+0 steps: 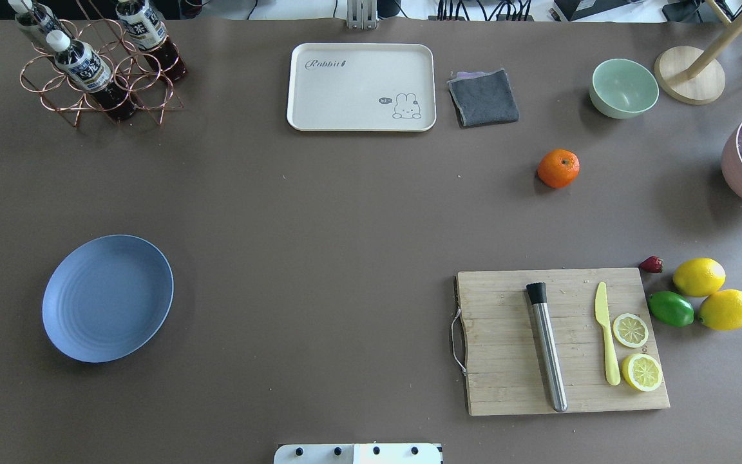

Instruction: Pick orange to plate

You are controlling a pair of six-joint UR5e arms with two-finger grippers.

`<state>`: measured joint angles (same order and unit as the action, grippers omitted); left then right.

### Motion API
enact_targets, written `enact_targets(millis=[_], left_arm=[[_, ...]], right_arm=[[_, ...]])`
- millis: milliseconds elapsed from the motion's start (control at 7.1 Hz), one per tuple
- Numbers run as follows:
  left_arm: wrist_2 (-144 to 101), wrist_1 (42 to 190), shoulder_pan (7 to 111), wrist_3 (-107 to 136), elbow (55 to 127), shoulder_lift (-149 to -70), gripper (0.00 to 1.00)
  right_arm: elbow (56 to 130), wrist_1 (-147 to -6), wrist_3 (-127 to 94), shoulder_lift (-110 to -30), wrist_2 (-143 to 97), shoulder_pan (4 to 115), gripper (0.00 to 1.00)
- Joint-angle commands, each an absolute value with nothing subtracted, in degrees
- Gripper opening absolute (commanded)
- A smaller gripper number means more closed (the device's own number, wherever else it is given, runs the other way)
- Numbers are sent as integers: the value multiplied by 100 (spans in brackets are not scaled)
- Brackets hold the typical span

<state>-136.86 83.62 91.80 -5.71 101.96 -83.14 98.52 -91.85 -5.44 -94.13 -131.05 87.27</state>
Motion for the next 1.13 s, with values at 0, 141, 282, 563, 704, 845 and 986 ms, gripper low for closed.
enact_targets(millis=[0, 141, 282, 563, 704, 845, 986], left_arm=[[-13720, 8385, 9193, -563, 10213, -8314, 98], [-13694, 8541, 9185, -536, 10213, -8349, 98], [-13685, 8847, 9185, -519, 10187, -8341, 98], [-13702, 9463, 9185, -510, 10125, -8358, 98], [-13693, 9805, 9185, -501, 10125, -8393, 98], [-13719, 9922, 9193, -571, 10151, -8341, 98], [-13720, 10262, 9185, -580, 10160, -8323, 98]], right_arm=[[9861, -9185, -545, -9413, -13104, 8728, 100], [9861, -9185, -545, -9413, -13104, 8728, 100], [9870, -9185, -545, -9413, -13104, 8728, 100], [9870, -9185, -545, -9413, -13104, 8728, 100], [9879, -9185, -545, -9413, -13104, 8728, 100], [9879, -9185, -545, -9396, -13104, 8728, 100], [9888, -9185, -545, -9343, -13122, 8728, 100]])
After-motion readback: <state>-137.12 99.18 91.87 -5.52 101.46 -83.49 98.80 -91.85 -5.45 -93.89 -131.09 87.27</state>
